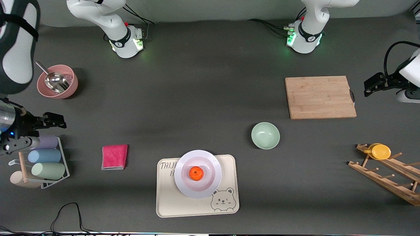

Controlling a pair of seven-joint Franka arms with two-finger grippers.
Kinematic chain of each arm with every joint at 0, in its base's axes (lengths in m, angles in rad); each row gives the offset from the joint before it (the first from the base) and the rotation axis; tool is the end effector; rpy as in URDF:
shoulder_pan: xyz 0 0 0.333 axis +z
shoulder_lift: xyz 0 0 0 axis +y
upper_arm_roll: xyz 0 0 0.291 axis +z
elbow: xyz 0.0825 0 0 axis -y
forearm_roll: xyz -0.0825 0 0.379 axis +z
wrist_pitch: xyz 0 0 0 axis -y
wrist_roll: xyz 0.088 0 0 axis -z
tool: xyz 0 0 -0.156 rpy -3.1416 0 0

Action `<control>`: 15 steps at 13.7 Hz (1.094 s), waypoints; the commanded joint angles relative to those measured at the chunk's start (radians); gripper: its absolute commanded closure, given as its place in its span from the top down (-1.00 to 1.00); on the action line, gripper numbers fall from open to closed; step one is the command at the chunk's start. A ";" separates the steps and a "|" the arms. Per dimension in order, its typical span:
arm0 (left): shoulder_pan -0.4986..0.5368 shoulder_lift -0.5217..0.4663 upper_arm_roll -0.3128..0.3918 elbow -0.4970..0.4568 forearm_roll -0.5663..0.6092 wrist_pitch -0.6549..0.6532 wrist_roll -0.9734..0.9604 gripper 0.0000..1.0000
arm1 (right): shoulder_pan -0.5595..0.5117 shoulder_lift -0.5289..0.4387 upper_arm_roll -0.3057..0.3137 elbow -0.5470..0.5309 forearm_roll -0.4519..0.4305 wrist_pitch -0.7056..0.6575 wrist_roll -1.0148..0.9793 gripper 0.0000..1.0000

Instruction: Place orange and plate with both arms

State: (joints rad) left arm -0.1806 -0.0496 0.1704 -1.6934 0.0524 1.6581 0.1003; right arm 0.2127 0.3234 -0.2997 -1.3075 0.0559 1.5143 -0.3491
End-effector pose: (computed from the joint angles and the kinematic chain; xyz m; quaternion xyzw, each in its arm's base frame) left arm 0.5424 0.0037 0.5274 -0.9981 0.0574 -0.0058 0.0222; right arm 0.6213 -0.0217 0.4842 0.9893 0.1355 -0.0543 0.0078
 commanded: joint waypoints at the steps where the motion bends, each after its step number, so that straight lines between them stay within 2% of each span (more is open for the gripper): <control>1: -0.005 -0.003 0.004 0.015 0.009 -0.024 -0.001 1.00 | -0.120 -0.209 0.181 -0.252 -0.076 0.095 0.094 1.00; 4: -0.005 -0.001 0.004 0.015 0.012 -0.023 0.004 1.00 | -0.173 -0.251 0.235 -0.289 -0.079 0.103 0.099 1.00; 6: -0.005 -0.001 0.004 0.015 0.012 -0.023 0.006 1.00 | -0.167 -0.253 0.235 -0.265 -0.112 0.083 0.117 1.00; 11: -0.005 -0.003 0.004 0.015 0.014 -0.026 0.004 1.00 | -0.167 -0.261 0.229 -0.257 -0.105 0.046 0.160 1.00; 15: -0.007 -0.007 0.001 0.035 -0.006 -0.108 -0.002 1.00 | -0.167 -0.265 0.228 -0.256 -0.103 0.030 0.183 1.00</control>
State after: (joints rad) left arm -0.1805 -0.0501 0.1703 -1.6885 0.0510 1.6100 0.1003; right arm 0.0538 0.0815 -0.0824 -1.5509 -0.0304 1.5560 -0.1960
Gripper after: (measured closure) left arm 0.000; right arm 0.000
